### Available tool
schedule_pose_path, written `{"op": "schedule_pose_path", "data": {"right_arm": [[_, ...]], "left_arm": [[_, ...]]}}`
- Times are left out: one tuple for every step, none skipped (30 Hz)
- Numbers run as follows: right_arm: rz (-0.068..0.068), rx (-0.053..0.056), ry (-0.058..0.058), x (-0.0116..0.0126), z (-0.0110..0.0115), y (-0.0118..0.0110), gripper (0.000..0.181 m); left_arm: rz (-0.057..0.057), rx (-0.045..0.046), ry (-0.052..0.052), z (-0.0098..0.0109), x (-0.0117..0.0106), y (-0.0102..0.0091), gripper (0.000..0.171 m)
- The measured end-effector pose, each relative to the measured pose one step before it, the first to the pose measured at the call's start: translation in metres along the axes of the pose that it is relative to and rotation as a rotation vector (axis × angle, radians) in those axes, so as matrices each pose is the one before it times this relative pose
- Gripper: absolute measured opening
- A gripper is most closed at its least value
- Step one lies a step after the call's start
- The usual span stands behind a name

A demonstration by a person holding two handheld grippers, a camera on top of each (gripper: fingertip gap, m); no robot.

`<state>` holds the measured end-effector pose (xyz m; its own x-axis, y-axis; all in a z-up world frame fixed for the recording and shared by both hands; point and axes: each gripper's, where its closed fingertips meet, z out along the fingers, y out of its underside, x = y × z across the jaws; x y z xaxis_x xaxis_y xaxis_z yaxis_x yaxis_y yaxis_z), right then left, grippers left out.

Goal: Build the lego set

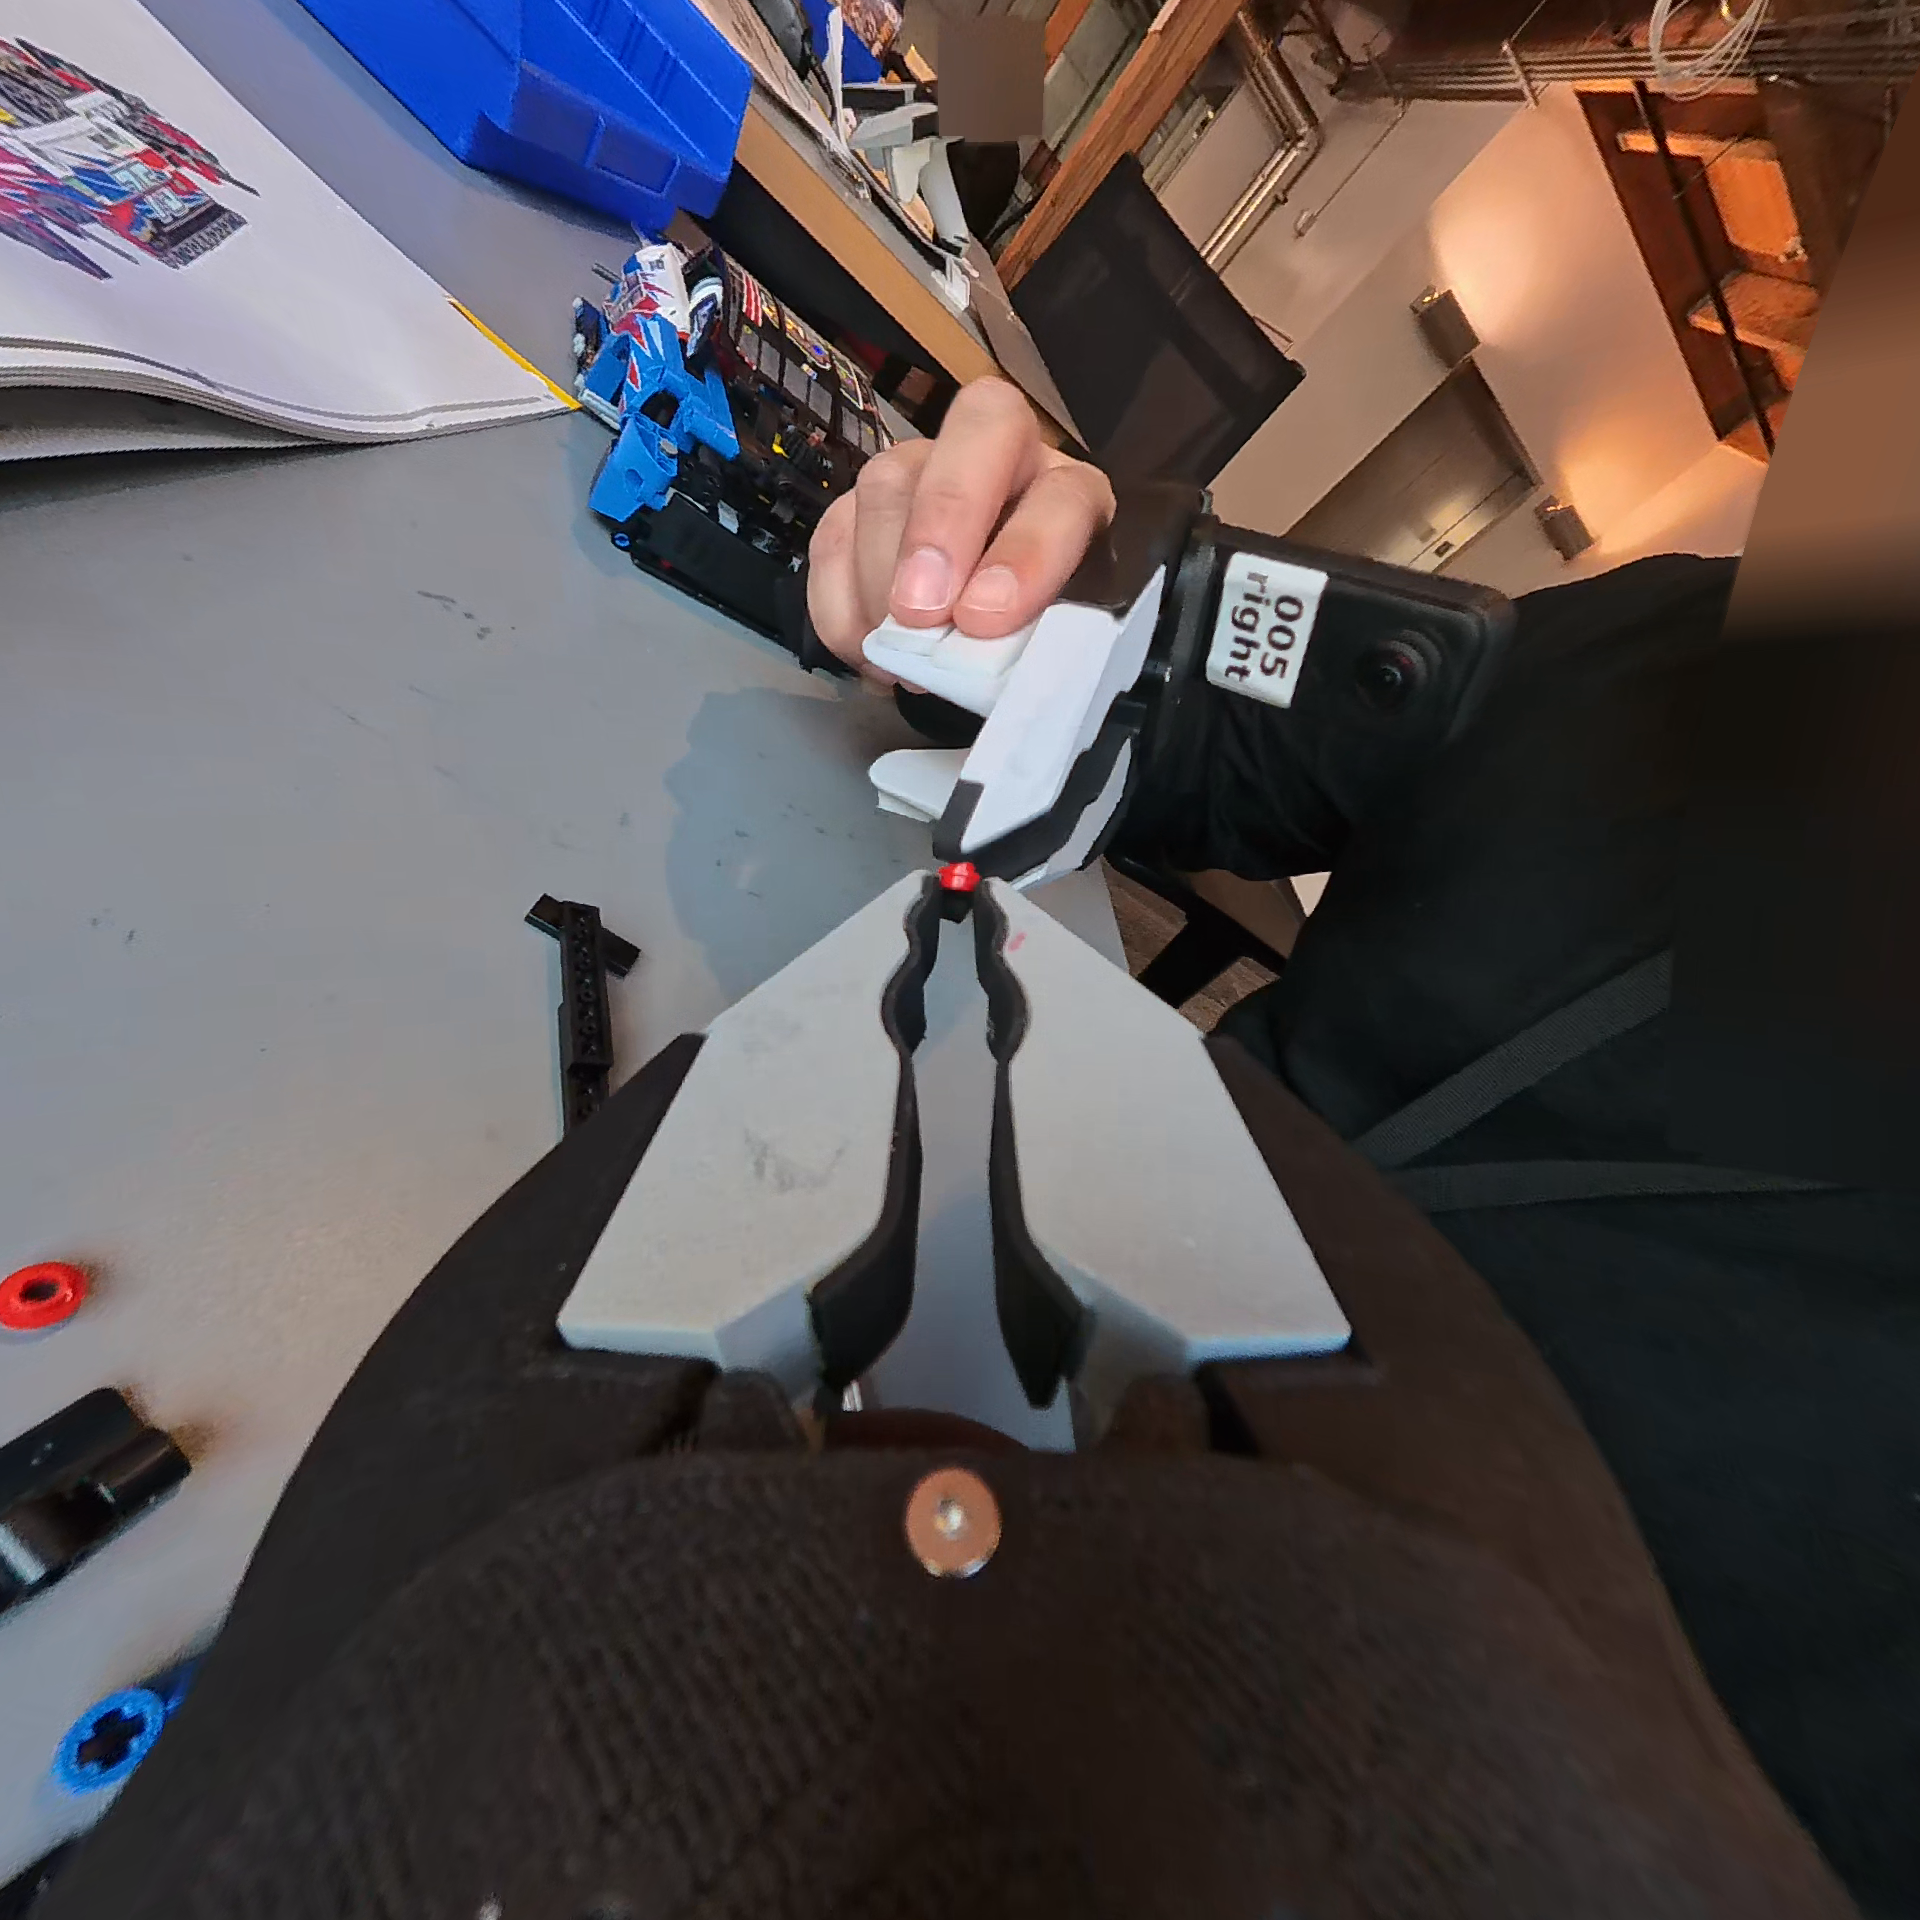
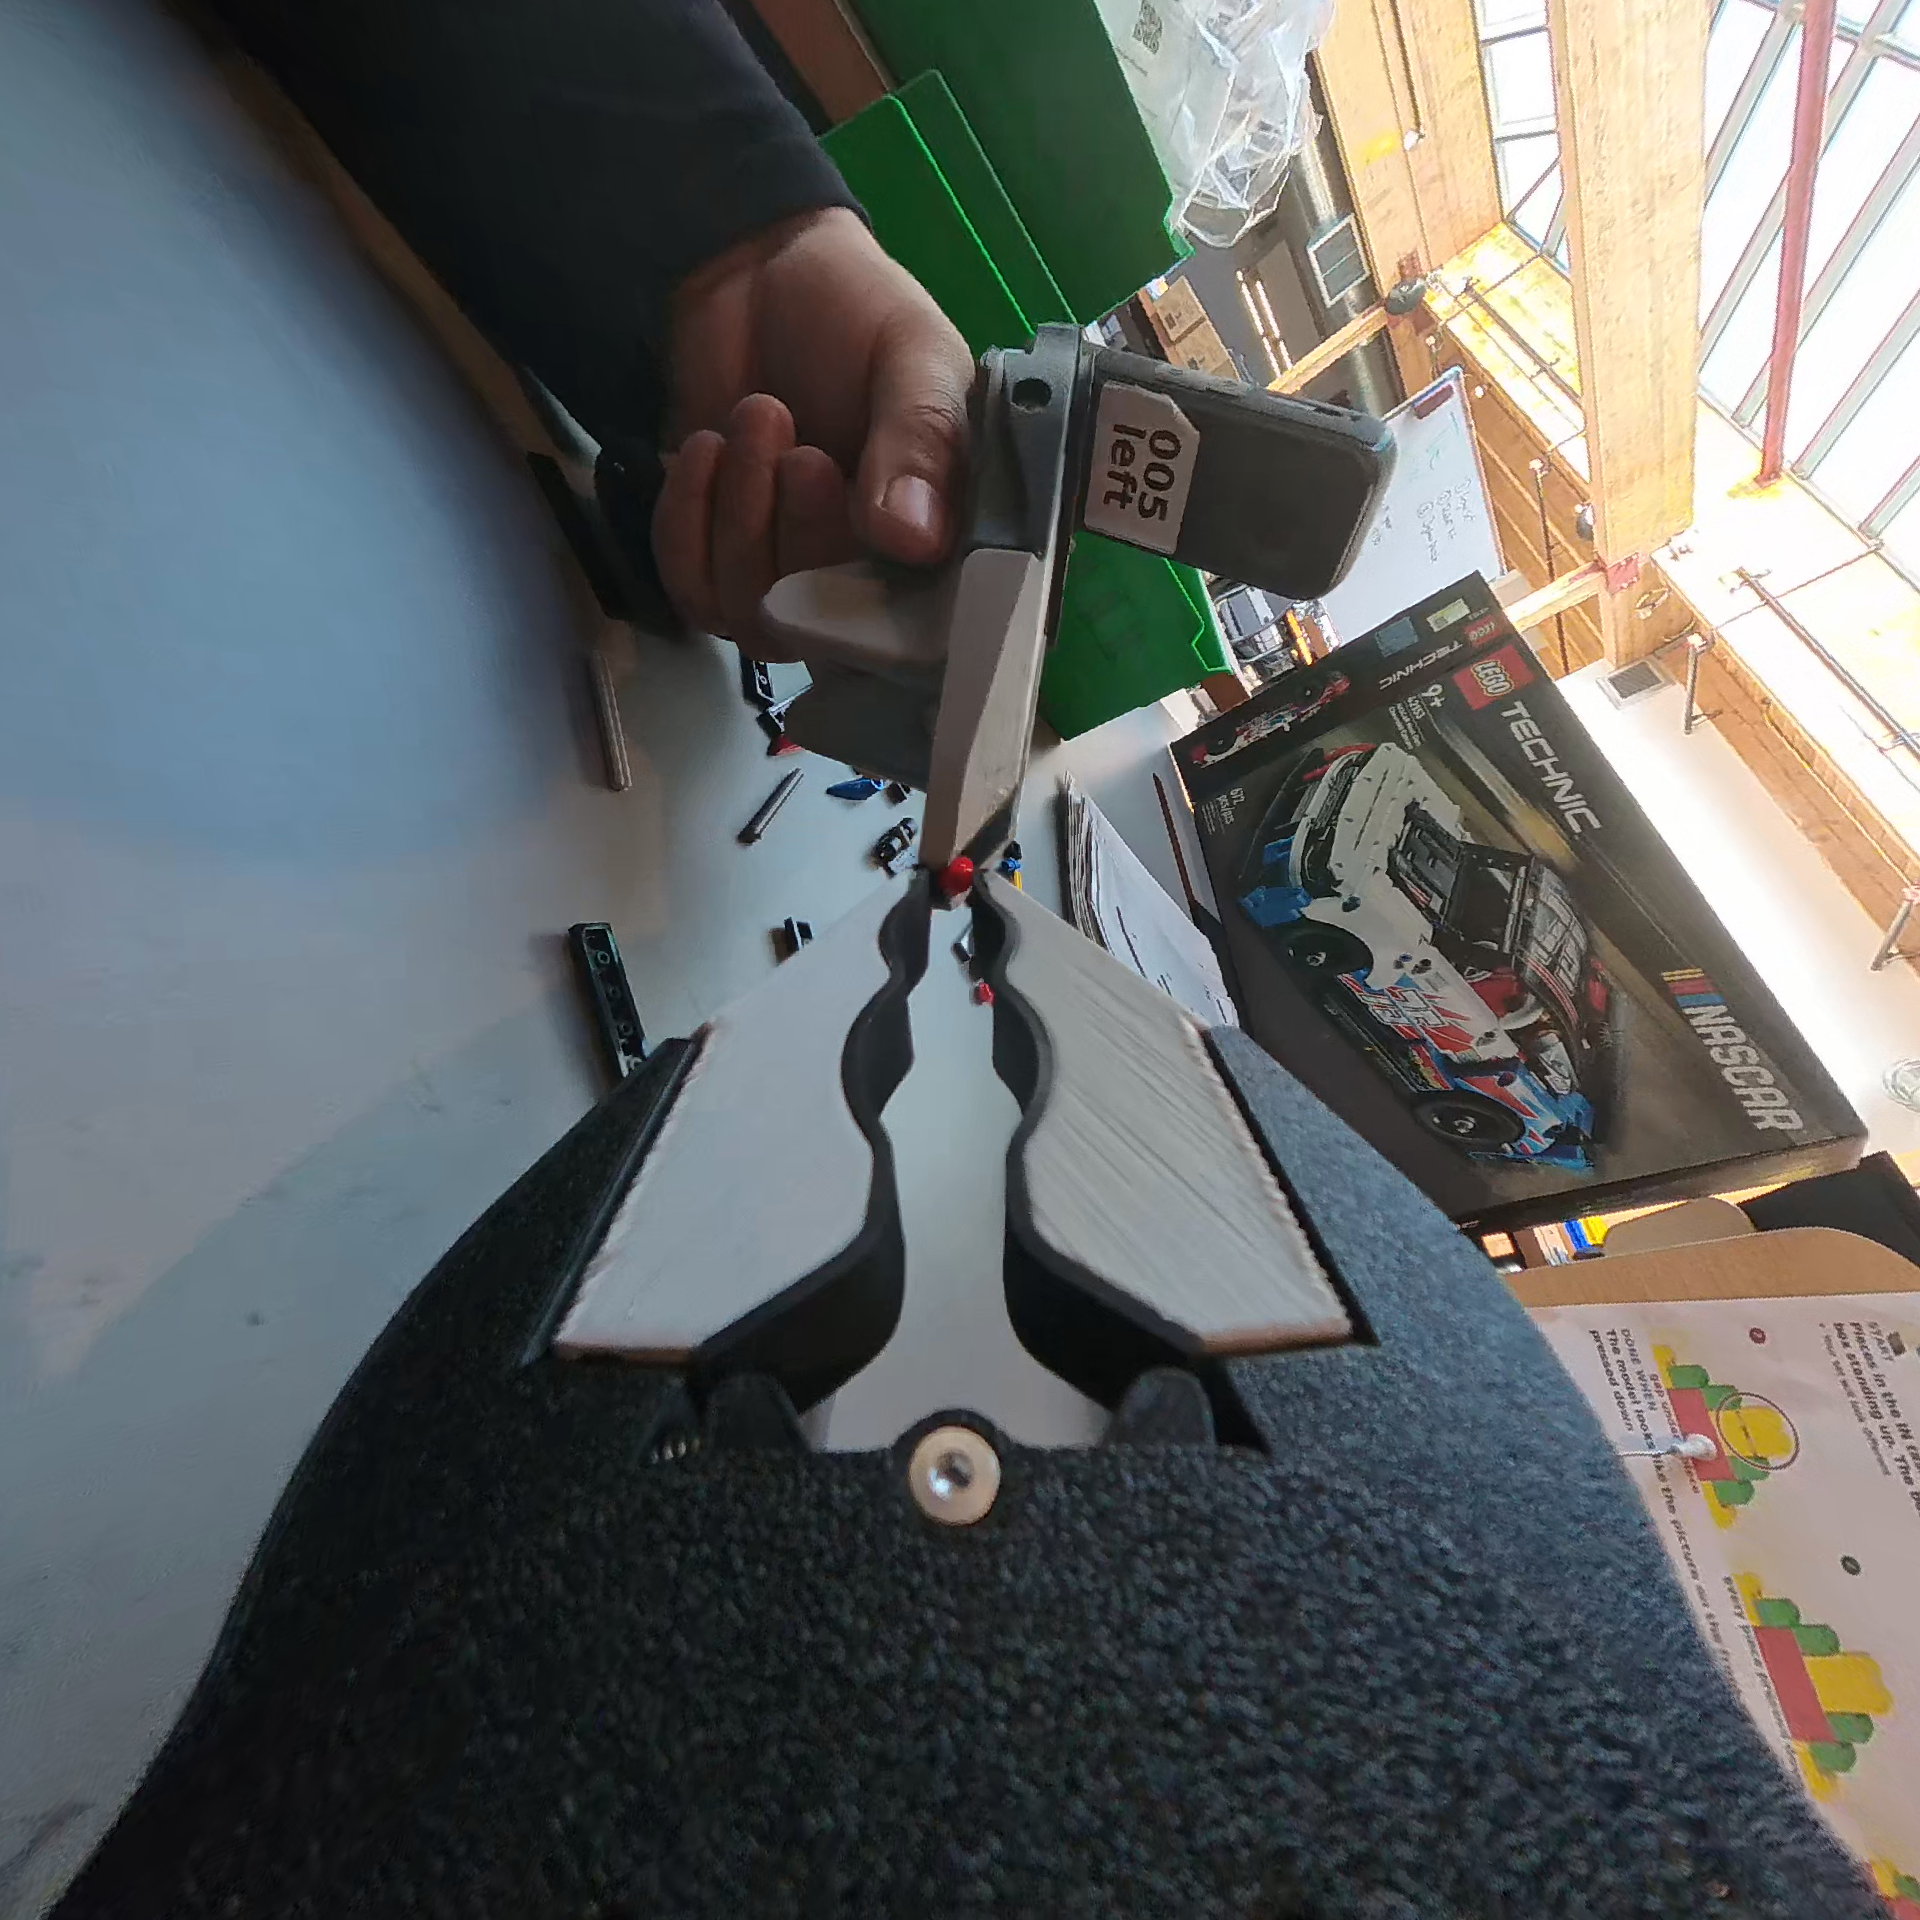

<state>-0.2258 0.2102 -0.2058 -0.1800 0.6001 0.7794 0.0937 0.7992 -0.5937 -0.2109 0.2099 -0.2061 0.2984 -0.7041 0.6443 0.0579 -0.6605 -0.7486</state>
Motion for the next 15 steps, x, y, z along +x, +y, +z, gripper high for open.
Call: {"op": "schedule_pose_path", "data": {"right_arm": [[-0.0048, -0.0043, 0.0016, -0.00027, 0.00048, 0.00075, 0.006], [-0.0047, -0.0028, 0.001, -0.00032, 0.00025, 0.00037, 0.006], [-0.0013, -0.0017, 0.001, -0.00009, 0.00014, 0.00023, 0.006], [0.0041, -0.0008, 0.0015, 0.00037, 0.00018, 0.00029, 0.006], [0.0075, 0.0003, 0.0007, 0.00051, 0.00006, 0.00001, 0.006], [0.009, 0.0004, 0.0007, 0.00068, 0.00003, 0.00002, 0.006], [0.0094, 0.0002, 0.0001, 0.00055, 0.00003, 0.00019, 0.006], [0.0087, -0.0009, -0.0018, 0.00016, 0.00019, 0.00035, 0.006], [0.0063, -0.0019, -0.0011, 0.00019, 0.00018, 0.00066, 0.006], [0.0045, -0.0027, 0.0026, 0.00077, 0.00014, 0.00083, 0.006], [0.0064, -0.0023, 0.003, 0.00095, 0.00003, 0.00081, 0.006], [0.0095, -0.0018, 0.0002, 0.00086, 0.00008, 0.00071, 0.006], [0.01, -0.0028, 0.0006, 0.00095, -0.00001, 0.00077, 0.006], [0.0086, -0.003, -0.0001, 0.00074, 0.00004, 0.00097, 0.006], [0.0082, -0.0032, -0.0037, -0.00007, 0.00017, 0.00087, 0.006]], "left_arm": [[-0.0037, 0.00135, -0.0038, -0.00015, -0.0008, -0.00033, 0.003], [-0.0012, -0.00162, -0.002, -0.00001, -0.00053, 0.00032, 0.003], [0.0006, -0.00064, -0.0007, 0.0, -0.00033, 0.00031, 0.003], [-0.0014, 0.00254, -0.0003, -0.00012, -0.00034, -0.00036, 0.003], [-0.0025, 0.00255, 0.0005, -0.00024, -0.00005, -0.00052, 0.004], [-0.0037, 0.00289, 0.0002, -0.00019, -0.00008, -0.00064, 0.004], [-0.0031, 0.00381, 0.0004, -0.00018, 0.00006, -0.00063, 0.004], [-0.0015, 0.00214, -0.0013, -0.00009, -0.0003, -0.00031, 0.003], [0.001, -0.00157, -0.0034, -0.00019, -0.00058, 0.00007, 0.003], [0.0011, -0.00258, -0.0062, -0.00025, -0.00104, 0.00029, 0.004], [0.0022, -0.00468, -0.0051, -0.00011, -0.00088, 0.0006, 0.004], [0.0044, -0.00607, -0.0039, 0.00011, -0.0006, 0.00095, 0.004], [0.0042, -0.00562, -0.0065, 0.00017, -0.00072, 0.00081, 0.004], [0.0021, -0.00427, -0.0093, 0.00013, -0.00115, 0.00047, 0.006], [0.0008, -0.00552, -0.0091, 0.00019, -0.00114, 0.00052, 0.01]]}}
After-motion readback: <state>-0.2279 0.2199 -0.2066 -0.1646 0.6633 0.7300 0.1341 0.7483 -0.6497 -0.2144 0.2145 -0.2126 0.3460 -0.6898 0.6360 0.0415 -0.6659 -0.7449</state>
